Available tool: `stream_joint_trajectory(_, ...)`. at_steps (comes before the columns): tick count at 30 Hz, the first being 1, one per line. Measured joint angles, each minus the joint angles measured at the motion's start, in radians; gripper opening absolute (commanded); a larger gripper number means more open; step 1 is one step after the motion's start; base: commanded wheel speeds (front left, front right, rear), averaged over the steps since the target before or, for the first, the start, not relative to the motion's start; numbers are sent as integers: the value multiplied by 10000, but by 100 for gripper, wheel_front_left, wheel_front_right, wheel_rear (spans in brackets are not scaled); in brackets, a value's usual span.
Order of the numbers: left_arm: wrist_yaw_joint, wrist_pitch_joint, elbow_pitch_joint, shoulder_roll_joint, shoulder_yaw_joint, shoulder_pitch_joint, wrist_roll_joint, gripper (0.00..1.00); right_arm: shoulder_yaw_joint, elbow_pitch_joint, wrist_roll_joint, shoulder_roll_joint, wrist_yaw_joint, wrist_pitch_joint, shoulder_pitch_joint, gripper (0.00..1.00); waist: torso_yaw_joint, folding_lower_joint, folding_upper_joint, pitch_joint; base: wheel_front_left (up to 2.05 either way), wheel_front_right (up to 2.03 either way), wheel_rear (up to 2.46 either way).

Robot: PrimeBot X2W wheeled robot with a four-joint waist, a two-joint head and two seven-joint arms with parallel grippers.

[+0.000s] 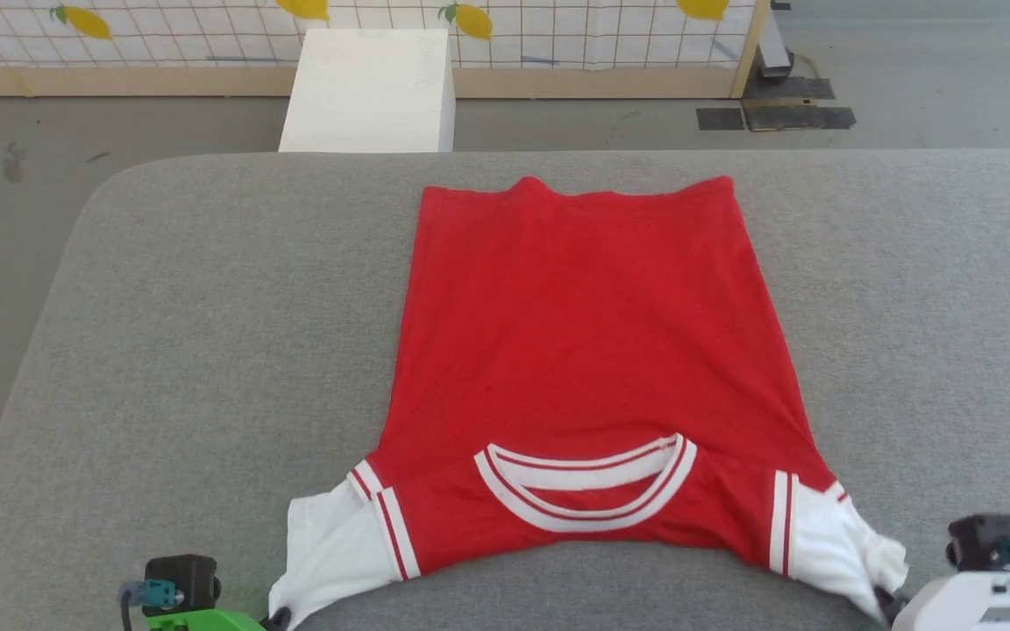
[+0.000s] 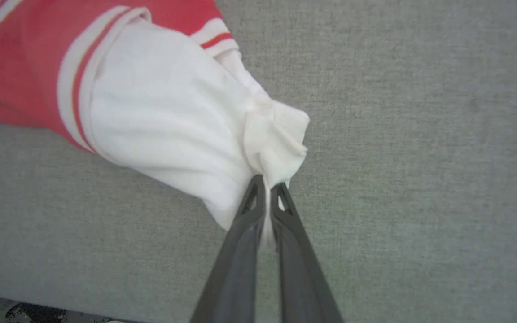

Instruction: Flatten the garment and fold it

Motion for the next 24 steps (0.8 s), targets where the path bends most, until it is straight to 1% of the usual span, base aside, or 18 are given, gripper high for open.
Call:
stream_joint_trajectory(3,36,-134,61,-148,-48,-3,54,0,-125,257,13,291,0,119,99,0,59,0,0,5,0,0,0)
stream_joint_trajectory(6,82,-454,165,-290,-88,-12,180,0,-309,366,19,420,0,90,99,0,130,0,0,-1,0,0,0)
stream_joint_trajectory(7,82,-635,211,-351,-79,-16,221,0,-412,376,15,479,0,-29,99,5,158,0,0,-9,0,0,0)
stream_joint_trajectory(8,77,-767,263,-401,-77,-24,226,0,-464,385,17,525,0,-104,100,36,182,0,0,-17,0,0,0)
stream_joint_trajectory(9,17,-966,332,-443,-77,-45,244,0,-508,382,17,568,0,-209,105,43,216,1,0,-25,0,0,0)
stream_joint_trajectory(10,-25,-1216,399,-481,-58,-52,276,0,-571,353,17,602,0,-418,113,100,253,1,0,-33,0,0,0)
stream_joint_trajectory(13,-284,-1778,671,-573,-52,-91,328,0,-828,96,31,646,0,-1256,92,100,371,1,0,-46,0,0,0)
stream_joint_trajectory(17,-433,-2290,1057,-685,-54,-311,418,0,-1053,-224,201,662,0,-2673,-375,100,552,0,0,-30,0,0,0)
stream_joint_trajectory(20,-568,-2395,1285,-742,-100,-627,416,0,-1122,-205,182,648,-2,-3662,-1274,100,701,1,0,43,0,0,0)
stream_joint_trajectory(24,-717,-2523,1450,-834,-199,-1173,437,0,-1145,431,222,558,-2,-4652,-3016,100,895,1,0,297,0,0,0)
